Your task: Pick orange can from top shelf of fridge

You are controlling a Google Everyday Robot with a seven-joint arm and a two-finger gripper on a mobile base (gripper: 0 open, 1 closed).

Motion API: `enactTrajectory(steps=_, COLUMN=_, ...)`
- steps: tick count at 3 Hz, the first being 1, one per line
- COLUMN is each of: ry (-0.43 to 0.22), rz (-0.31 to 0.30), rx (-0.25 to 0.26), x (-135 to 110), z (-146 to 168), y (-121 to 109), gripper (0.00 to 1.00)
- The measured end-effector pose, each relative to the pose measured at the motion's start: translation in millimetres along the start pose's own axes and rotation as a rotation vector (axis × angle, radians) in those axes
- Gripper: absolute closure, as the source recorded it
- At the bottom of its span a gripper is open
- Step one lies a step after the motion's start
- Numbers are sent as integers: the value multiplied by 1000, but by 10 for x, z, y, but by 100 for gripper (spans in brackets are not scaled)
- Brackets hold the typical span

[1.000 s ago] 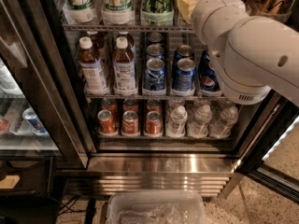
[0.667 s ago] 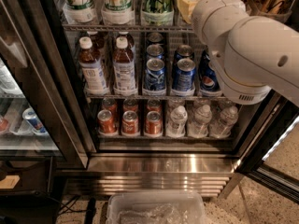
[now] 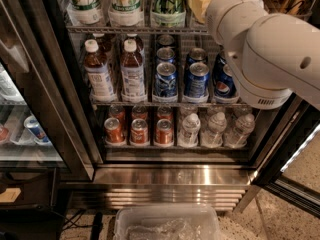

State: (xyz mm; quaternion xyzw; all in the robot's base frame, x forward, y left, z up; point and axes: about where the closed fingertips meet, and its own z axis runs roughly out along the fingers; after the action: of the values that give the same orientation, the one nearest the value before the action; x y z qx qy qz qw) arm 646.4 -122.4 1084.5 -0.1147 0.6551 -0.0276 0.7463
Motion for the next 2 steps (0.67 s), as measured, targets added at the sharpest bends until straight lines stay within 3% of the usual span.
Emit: enactTrajectory(steps=2, ry=-126, rz=89, rx=54, x=-586, z=20, y=-306, gripper=100)
